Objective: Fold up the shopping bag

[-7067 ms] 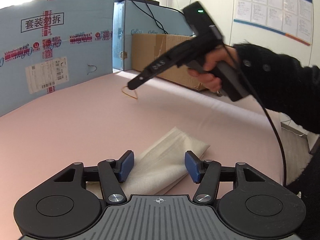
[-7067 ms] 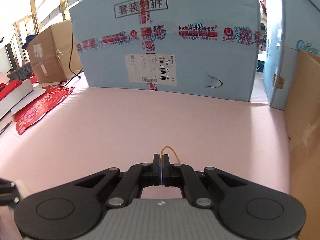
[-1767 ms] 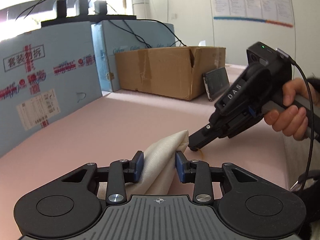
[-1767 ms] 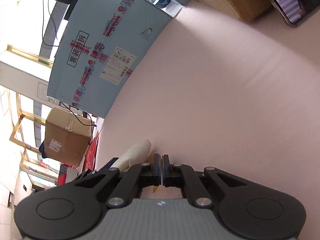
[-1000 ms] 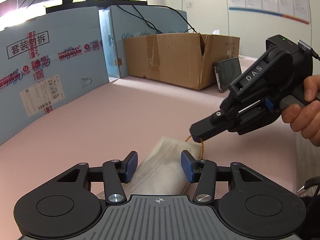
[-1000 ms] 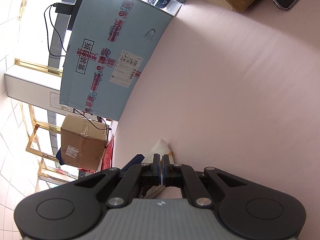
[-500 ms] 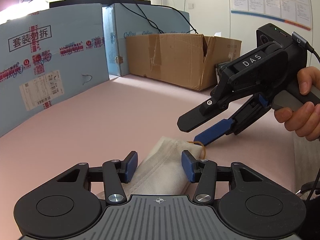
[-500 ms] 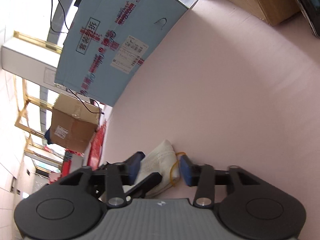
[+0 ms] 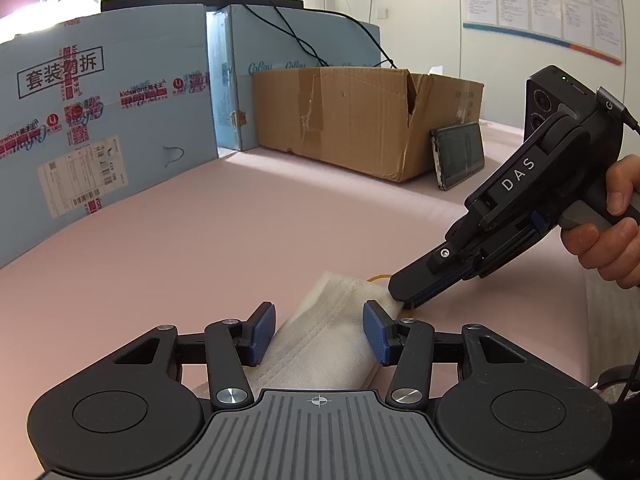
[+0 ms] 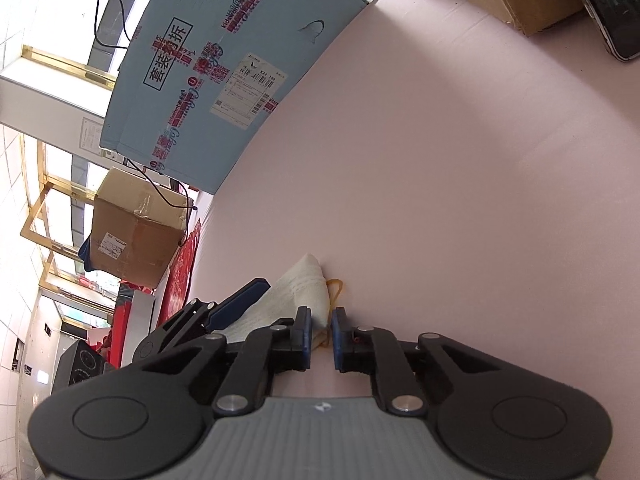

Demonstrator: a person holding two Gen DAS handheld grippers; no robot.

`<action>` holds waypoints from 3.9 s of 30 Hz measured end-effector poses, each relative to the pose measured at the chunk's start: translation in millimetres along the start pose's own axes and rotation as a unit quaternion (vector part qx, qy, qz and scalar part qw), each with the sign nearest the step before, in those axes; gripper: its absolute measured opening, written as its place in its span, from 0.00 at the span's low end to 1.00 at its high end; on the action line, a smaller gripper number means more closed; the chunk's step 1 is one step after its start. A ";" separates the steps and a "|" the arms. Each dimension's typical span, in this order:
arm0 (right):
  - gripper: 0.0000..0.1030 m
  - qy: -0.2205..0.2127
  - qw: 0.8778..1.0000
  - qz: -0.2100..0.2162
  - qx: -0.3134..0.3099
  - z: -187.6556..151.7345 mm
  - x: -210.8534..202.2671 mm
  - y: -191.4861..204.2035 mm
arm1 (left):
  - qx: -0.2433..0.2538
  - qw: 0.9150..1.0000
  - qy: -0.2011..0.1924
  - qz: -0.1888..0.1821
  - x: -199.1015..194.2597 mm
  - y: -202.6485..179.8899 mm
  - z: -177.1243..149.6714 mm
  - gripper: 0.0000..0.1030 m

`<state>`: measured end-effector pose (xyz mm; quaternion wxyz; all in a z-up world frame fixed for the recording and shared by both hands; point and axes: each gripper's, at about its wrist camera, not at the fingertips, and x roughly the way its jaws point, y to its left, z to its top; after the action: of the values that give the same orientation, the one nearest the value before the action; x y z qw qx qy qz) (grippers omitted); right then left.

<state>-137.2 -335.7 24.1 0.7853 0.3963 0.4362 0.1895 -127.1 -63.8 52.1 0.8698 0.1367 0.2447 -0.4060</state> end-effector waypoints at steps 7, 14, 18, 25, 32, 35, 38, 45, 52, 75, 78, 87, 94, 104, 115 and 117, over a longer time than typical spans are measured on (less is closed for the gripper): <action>0.06 -0.011 1.000 0.013 0.012 1.2 -3.3 -5.1 | -0.001 1.000 0.002 -0.003 -0.5 0.5 0.4 0.47; 0.13 -0.006 1.000 0.013 0.007 8.5 2.8 -4.1 | -0.002 1.000 0.002 -0.003 -0.3 0.9 1.1 0.47; 0.08 -0.008 1.000 0.012 0.011 10.7 5.2 -5.0 | -0.003 1.000 0.002 -0.004 -0.4 1.0 1.2 0.47; 0.01 -0.022 0.998 0.040 0.032 6.0 -0.4 -9.9 | -0.004 1.000 0.003 -0.006 -0.4 1.8 1.5 0.47; 0.01 -0.022 0.995 0.070 0.065 25.0 33.5 -7.3 | -0.008 1.000 0.007 -0.007 0.4 2.6 2.2 0.47; 0.01 -0.012 0.996 0.059 0.072 39.2 52.0 -5.7 | -0.018 1.000 0.009 -0.012 1.1 6.0 2.2 0.47; 0.01 0.008 0.997 0.049 0.057 49.5 69.0 -0.3 | -0.021 1.000 0.011 -0.013 1.8 7.0 2.0 0.47; 0.04 0.099 0.994 0.036 -0.037 50.1 88.5 38.6 | -0.019 1.000 0.016 0.015 2.8 4.6 3.6 0.66; 0.11 0.153 0.981 0.043 -0.115 50.0 86.7 64.6 | 0.007 0.999 0.014 0.037 -6.9 -3.3 5.3 0.66; 0.37 0.149 0.975 0.042 -0.161 7.7 72.8 99.9 | -0.056 0.993 0.018 0.106 -45.8 23.9 -16.5 0.79; 0.75 0.136 0.973 0.033 -0.185 6.1 52.4 113.2 | -0.052 0.993 0.017 0.107 -45.6 24.6 -15.8 0.79; 0.83 0.120 0.962 0.049 -0.241 1.0 20.1 150.5 | -0.042 0.992 0.015 0.117 -49.1 20.0 -13.4 0.79; 0.79 0.012 0.978 -0.010 -0.207 51.3 33.1 89.7 | -0.034 0.992 0.013 0.123 -49.4 16.5 -13.3 0.79; 0.25 0.034 0.988 0.053 -0.141 28.6 56.2 35.4 | -0.032 0.990 0.009 0.137 -50.6 16.7 -17.9 0.81; 0.27 -0.022 0.987 0.066 -0.146 -35.3 -5.5 19.4 | 0.040 0.979 -0.012 0.201 -58.5 -8.7 -8.4 0.81; 0.27 -0.053 0.983 0.054 -0.169 -35.4 -10.8 23.4 | 0.037 0.976 -0.032 0.211 -64.4 -21.3 -8.7 0.83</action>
<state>-171.5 -312.1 37.5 0.8515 0.2909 0.3333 0.2814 -181.7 -32.3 78.5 0.9376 0.2042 0.1678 -0.2259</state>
